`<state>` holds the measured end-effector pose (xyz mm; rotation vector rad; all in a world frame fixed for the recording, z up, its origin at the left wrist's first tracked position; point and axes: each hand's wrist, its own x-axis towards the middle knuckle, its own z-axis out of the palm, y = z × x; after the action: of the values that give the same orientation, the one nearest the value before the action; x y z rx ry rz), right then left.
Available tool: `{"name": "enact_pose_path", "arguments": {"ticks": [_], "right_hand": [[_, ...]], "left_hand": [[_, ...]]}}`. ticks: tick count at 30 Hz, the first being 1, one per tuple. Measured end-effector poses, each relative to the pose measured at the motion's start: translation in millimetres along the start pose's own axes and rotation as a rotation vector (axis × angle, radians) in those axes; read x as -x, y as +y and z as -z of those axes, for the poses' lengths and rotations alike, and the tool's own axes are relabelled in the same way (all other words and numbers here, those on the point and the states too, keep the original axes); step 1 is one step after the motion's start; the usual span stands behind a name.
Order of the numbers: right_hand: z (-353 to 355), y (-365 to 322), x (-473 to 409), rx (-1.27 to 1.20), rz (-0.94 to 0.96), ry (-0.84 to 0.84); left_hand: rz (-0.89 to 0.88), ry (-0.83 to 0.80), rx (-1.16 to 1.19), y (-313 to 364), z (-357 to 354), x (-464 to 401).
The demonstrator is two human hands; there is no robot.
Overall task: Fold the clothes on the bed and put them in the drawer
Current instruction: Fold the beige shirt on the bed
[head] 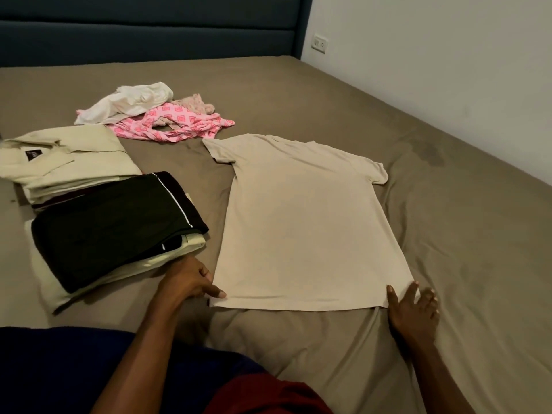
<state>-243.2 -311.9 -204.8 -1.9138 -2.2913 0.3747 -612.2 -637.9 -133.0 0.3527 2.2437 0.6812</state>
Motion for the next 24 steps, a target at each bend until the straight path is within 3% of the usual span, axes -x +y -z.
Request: {"name": "enact_pose_path", "arguments": {"ticks": [2,5,7,17,22,24], "right_hand": [[2.9,-10.9,-0.9,0.021,0.036,0.043],[1.3,-21.6,5.3,-0.017,0.35,0.055],[-4.0,-21.0,13.5,0.007,0.433,-0.005],[2.8,-12.3,16.6,-0.031,0.367,-0.15],[19.8,-23.1,12.1,0.057,0.309,-0.241],[22.9,-49.0,10.9,0.048,0.288,-0.19]], "left_hand": [[-0.003,-0.011,-0.038,-0.1,-0.8,3.0],[0.01,0.006,-0.006,-2.4,1.6,1.6],[0.027,-0.007,0.067,-2.4,3.4,-1.7],[0.061,-0.14,0.036,-15.3,3.7,-12.4],[-0.007,-0.108,-0.001,-17.8,-2.3,-9.0],[-0.015,-0.09,-0.024,-14.7,-5.2,-5.7]]}}
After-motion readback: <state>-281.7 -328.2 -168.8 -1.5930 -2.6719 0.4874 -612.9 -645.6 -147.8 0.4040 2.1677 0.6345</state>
